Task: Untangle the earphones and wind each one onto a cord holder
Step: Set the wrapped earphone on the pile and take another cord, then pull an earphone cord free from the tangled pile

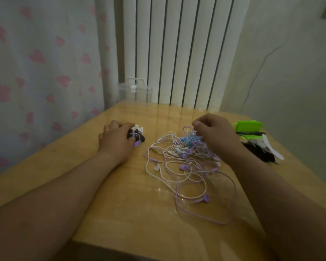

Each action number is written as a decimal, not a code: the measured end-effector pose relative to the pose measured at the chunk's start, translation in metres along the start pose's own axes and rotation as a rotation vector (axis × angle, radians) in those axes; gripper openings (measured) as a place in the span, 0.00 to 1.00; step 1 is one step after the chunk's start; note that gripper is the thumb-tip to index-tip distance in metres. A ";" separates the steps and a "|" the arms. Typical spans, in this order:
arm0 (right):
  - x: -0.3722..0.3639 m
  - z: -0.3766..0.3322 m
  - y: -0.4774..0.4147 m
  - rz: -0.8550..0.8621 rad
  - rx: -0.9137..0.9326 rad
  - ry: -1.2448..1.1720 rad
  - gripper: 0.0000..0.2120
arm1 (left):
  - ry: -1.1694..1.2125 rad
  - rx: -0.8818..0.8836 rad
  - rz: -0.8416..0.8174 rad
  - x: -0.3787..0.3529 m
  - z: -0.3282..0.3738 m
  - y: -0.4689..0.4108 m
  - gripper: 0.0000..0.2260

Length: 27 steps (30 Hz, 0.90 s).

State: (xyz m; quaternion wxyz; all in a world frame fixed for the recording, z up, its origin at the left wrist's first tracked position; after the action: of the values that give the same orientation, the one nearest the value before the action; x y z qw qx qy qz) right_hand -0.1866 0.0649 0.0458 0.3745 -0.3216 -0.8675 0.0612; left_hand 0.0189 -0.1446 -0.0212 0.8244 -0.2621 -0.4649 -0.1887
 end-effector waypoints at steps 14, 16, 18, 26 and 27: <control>0.010 0.035 0.011 0.055 0.017 0.031 0.07 | -0.067 -0.028 -0.036 0.002 0.014 -0.008 0.05; 0.008 0.035 0.012 0.014 0.009 0.048 0.07 | 0.014 -0.013 -0.024 0.008 0.019 -0.006 0.10; 0.008 0.035 0.013 -0.029 -0.001 0.037 0.09 | 0.105 -0.036 0.032 0.016 0.028 0.001 0.15; 0.002 0.028 0.018 -0.190 -0.029 0.110 0.18 | 0.314 -0.525 -0.300 -0.002 0.121 0.039 0.07; 0.003 0.025 0.018 -0.190 -0.022 0.117 0.19 | 0.327 -0.549 -0.340 -0.002 0.122 0.043 0.08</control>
State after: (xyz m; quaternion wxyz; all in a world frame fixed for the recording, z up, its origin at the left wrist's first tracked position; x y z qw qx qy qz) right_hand -0.1960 0.0839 0.0233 0.4251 -0.2451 -0.8713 -0.0031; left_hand -0.0397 -0.0366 0.0185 0.7435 -0.3591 -0.2959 -0.4804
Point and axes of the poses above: each hand's wrist, its own y-axis away from the middle knuckle, its own x-axis out of the back of the hand, z = x × y, the point moved 7 cm from there along -y, towards the middle knuckle, and after that the axes turned 10 degrees about -z, right-handed, at the moved point
